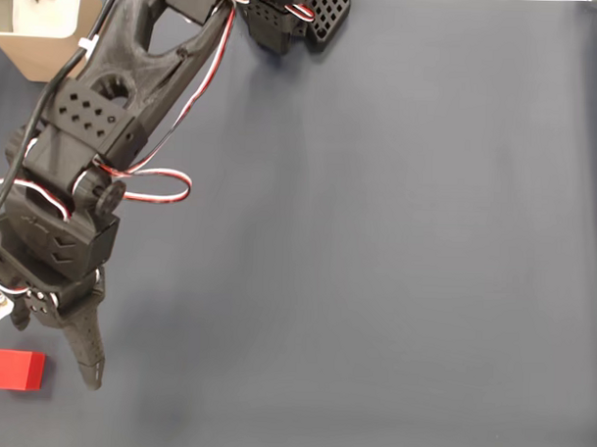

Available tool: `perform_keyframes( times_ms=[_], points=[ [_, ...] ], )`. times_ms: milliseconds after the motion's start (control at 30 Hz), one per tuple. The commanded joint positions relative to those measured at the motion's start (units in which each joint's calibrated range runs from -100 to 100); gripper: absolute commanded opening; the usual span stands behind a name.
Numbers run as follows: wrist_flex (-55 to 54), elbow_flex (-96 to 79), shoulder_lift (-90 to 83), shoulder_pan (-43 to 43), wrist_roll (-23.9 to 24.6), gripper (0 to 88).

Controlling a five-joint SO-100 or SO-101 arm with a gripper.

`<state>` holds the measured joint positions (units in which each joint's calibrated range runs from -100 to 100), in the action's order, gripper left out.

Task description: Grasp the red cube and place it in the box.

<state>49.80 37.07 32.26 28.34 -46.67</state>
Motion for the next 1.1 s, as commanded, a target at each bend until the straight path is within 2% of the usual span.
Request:
perform_keyframes(
  times_ms=[0, 1067],
  points=[
    [-1.4, 4.6, 0.4, 0.8, -0.4, 38.6],
    [-5.3, 14.5, 11.8, 6.1, -2.7, 41.8]
  ],
)
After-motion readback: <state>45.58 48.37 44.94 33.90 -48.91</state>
